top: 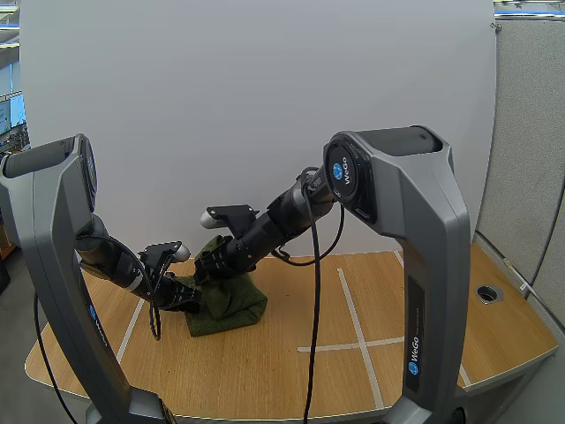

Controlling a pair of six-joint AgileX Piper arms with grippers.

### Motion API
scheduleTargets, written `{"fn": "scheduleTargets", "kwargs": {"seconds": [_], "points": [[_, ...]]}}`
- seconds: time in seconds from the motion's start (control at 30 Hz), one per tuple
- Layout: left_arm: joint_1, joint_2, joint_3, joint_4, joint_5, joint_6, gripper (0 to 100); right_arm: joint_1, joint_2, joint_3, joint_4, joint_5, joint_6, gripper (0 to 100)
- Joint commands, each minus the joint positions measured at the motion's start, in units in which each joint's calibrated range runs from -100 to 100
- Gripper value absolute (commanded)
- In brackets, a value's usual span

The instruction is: Fold the towel

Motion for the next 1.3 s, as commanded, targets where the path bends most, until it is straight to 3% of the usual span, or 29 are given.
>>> {"fn": "scheduleTargets", "kwargs": {"seconds": [0.0, 0.23, 0.47, 0.73, 1.0, 1.07, 1.13, 1.2, 1.27], "points": [[-0.1, 0.59, 0.68, 0.57, 1.01, 0.62, 0, -2.61, -5.0, -0.37, -4.85, 0.88, 2.47, 100], [-0.1, 0.59, 0.68, 0.57, 1.01, 0.62, 0, -5.34, -6.59, -0.37, -9.99, 3.67, 3.18, 100], [-0.1, 0.59, 0.68, 0.27, 0.8, 0.62, 0, -6.2, -6.75, -0.37, -10.26, 5.65, 3.39, 100], [-0.1, 0.59, 0.68, 0.29, -1.13, 0.62, 0, -6.2, -7.02, -0.37, -6.26, 11.09, 3.39, 100], [-0.1, 0.59, 0.68, 0.29, -1.5, 0.62, 0, -5.88, -7.57, -0.37, -2.02, 14.52, 2.61, 92], [-0.1, 0.59, 0.68, 0.29, -1.5, 0.62, 0, -5.97, -8.31, -0.37, -4.5, 13.36, 2.61, 83], [-0.1, 0.59, 0.68, 0.29, -1.66, 0.62, 0, -5.97, -8.71, -0.37, -8.72, 12.56, 2.71, 64], [-0.1, 0.59, 0.68, 0.29, -1.66, 0.62, 0, -5.97, -8.21, -0.37, -11.84, 12.56, 3.59, 28], [-0.1, 0.59, 0.68, 0.29, -1.66, 0.62, 0, -5.97, -7.02, -0.1, -12.29, 12.56, 3.84, 0]]}}
